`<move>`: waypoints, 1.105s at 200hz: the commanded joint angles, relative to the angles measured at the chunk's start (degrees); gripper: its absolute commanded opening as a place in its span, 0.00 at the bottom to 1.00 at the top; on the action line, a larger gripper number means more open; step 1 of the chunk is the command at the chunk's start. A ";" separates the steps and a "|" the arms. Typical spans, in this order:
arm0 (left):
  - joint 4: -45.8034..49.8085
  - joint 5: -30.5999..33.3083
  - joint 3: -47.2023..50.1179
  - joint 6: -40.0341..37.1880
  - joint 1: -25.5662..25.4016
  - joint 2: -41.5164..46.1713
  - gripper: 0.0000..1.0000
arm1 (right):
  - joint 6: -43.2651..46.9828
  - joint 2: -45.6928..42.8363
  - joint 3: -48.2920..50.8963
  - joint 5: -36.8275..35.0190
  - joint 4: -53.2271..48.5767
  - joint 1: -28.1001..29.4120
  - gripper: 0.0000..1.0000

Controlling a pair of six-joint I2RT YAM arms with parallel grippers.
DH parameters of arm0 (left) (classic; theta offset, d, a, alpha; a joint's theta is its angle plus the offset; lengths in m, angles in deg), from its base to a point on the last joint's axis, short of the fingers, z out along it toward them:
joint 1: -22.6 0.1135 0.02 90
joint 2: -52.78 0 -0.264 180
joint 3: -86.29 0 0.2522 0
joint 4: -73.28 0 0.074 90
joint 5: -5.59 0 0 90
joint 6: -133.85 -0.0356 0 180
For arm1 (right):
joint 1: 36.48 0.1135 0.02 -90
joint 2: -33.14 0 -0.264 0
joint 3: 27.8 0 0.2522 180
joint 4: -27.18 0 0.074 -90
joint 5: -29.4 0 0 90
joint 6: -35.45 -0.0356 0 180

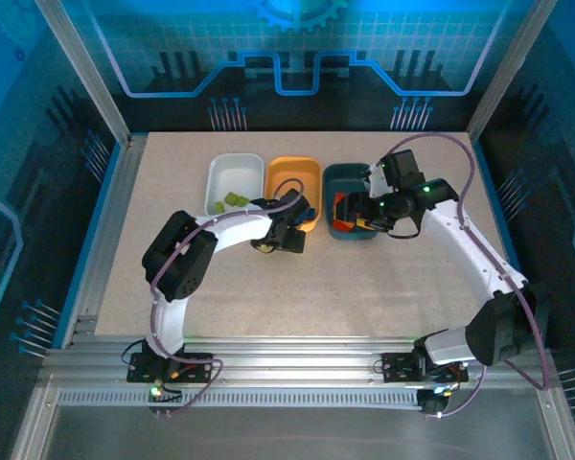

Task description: Sort the legos into containers by color

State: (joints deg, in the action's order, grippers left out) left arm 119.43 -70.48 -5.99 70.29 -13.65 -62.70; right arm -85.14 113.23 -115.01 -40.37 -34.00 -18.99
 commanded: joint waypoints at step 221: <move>7.66 -2.89 2.34 2.76 1.54 16.87 0.54 | -1.48 1.24 2.09 0.35 3.27 2.41 0.70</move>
State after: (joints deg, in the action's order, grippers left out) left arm 123.25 -73.64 -4.73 72.04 -12.77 -53.43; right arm -86.48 114.15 -114.66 -40.20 -31.86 -17.00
